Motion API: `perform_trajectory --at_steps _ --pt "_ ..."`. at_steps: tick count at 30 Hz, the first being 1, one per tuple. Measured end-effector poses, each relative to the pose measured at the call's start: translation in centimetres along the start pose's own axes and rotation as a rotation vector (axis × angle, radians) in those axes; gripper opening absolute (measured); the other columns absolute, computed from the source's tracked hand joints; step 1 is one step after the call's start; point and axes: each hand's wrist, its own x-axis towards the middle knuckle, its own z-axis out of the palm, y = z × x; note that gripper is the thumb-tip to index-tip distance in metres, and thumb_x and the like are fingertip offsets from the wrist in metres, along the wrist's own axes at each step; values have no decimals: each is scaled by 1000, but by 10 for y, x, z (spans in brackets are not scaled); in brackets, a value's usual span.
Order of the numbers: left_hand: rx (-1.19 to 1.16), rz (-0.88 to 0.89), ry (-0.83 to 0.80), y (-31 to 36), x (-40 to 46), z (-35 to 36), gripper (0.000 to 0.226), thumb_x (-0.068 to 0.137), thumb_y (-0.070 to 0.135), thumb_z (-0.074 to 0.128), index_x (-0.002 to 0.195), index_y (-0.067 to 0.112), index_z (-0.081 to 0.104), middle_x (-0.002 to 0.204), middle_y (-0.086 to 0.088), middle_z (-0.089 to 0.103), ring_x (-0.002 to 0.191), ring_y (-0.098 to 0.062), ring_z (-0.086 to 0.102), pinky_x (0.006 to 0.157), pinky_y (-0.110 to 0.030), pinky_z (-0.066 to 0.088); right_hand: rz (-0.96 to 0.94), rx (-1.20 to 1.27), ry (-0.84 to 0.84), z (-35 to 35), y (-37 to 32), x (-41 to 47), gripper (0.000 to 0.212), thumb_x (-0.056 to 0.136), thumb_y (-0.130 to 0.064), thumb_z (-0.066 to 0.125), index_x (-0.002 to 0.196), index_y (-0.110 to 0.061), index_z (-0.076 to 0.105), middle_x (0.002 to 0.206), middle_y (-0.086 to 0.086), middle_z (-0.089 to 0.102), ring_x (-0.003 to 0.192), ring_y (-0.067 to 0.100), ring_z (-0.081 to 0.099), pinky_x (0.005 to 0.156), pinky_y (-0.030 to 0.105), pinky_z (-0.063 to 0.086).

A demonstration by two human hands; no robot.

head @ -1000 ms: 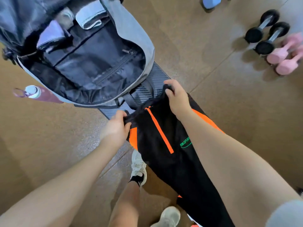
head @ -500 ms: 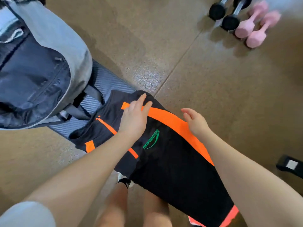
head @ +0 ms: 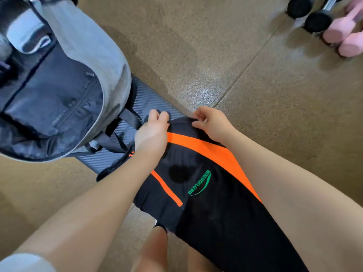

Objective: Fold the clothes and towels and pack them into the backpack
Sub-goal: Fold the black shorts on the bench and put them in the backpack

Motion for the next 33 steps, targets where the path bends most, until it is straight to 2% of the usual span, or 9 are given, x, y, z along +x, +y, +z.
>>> perform_trajectory --at_steps 3,7,10,13,16,20,26,29,33 --pt "-47 -62 38 -4 11 -19 16 99 18 35 109 9 43 113 -13 39 72 -34 48 62 -41 33 -86 -173 70 -5 -24 11 13 86 -12 60 98 -5 61 86 8 56 84 28 54 77 35 40" --pt "-140 -84 246 -11 30 -42 16 97 10 37 110 4 44 119 -17 39 81 -43 55 61 -42 29 -124 -165 290 -3 -58 31 14 89 -11 53 102 -7 59 104 15 57 92 32 56 76 36 39" --pt "-199 -45 252 -13 36 -36 35 94 11 44 128 6 38 143 -15 27 96 -42 55 70 -44 37 -173 -68 246 3 -58 34 32 88 -3 51 119 -10 54 116 16 53 102 32 55 87 37 41" --pt "-45 239 293 -8 10 -6 62 78 11 66 134 0 39 149 -23 25 118 -40 50 94 -49 42 -41 5 255 6 -24 -2 44 91 -4 48 134 -12 44 128 14 49 114 27 51 96 33 37" --pt "30 492 115 8 -28 30 75 72 19 75 135 -2 40 148 -21 30 133 -36 36 109 -46 25 169 -10 374 1 37 -75 35 92 -4 48 127 -4 51 126 16 53 119 30 49 100 34 35" --pt "221 632 -79 43 -73 67 84 65 37 79 130 -4 47 141 -22 41 126 -35 47 100 -46 41 470 -55 409 -10 113 -186 32 94 -5 46 125 -3 53 126 17 53 118 32 49 100 35 34" --pt "345 774 -122 97 -123 104 87 66 48 75 132 -2 45 141 -21 41 127 -34 46 99 -43 43 765 -142 336 -13 188 -276 42 96 -18 45 138 -15 41 138 14 47 121 39 45 95 50 42" --pt "375 794 -116 108 -131 126 85 68 49 73 132 0 46 141 -20 42 127 -34 46 99 -44 42 767 -204 344 -13 209 -281 40 95 -23 49 135 -17 45 135 11 49 119 38 43 94 49 39" --pt "371 735 -48 113 -136 147 82 72 48 69 135 2 42 142 -19 41 129 -35 43 101 -47 39 574 -132 481 -17 231 -280 19 94 -15 51 103 -6 64 110 13 59 102 32 54 84 40 41"
